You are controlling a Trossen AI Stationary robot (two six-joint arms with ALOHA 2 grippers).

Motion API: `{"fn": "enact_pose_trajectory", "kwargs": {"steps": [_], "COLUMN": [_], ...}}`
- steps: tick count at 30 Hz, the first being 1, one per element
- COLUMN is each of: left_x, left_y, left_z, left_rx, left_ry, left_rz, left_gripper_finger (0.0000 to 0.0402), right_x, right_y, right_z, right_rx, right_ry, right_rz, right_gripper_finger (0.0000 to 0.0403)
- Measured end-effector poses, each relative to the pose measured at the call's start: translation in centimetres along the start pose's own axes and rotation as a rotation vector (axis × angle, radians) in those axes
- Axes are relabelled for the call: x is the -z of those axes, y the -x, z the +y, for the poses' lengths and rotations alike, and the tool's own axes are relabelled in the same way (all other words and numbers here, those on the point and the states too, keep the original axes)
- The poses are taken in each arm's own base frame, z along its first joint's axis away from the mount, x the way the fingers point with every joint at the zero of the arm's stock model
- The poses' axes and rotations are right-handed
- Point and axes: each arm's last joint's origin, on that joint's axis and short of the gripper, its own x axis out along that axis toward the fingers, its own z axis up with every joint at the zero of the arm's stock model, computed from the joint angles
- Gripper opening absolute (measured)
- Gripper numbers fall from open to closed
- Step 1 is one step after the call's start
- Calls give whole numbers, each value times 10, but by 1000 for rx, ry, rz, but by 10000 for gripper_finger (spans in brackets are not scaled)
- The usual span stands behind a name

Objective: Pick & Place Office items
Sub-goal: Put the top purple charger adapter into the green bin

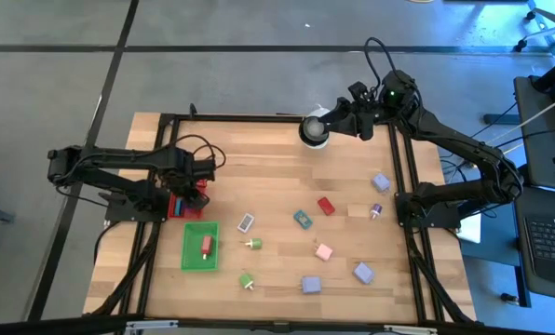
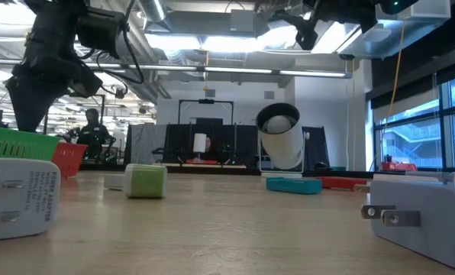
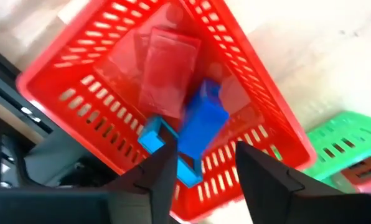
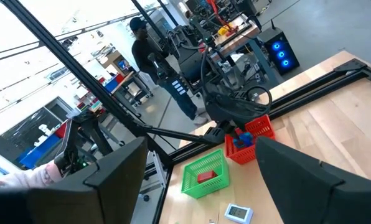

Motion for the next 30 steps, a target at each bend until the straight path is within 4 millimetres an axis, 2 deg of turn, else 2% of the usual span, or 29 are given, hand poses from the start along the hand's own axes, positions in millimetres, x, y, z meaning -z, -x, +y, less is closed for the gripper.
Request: {"fn": "enact_pose_trajectory", "kwargs": {"steps": [3, 6, 14, 18, 24, 27, 30], "left_x": [0, -5, -15, -17, -19, -22, -26], "left_y": [6, 22, 88, 118, 151, 163, 170], "left_z": [-2, -8, -21, -24, -28, -32, -35], "left_rx": [26, 66, 123, 164, 219, 245, 264], "left_ry": [-2, -12, -155, -172, -167, -211, -264], "left_rz": [8, -42, -315, -431, -606, -704, -785], "left_gripper_finger": [168, 167, 150, 147, 150, 148, 148], "right_x": [0, 0, -1, 3, 30, 48, 66], "right_y": [0, 0, 5, 8, 14, 20, 30], "right_z": [0, 0, -4, -9, -21, -27, -30], "right_rx": [0, 0, 23, 55, 175, 334, 576], "right_ry": [2, 3, -36, -82, -212, -273, -309], "right_rz": [0, 0, -8, 23, 189, 294, 422], "right_gripper_finger": [301, 301, 301, 301, 301, 301, 301]}}
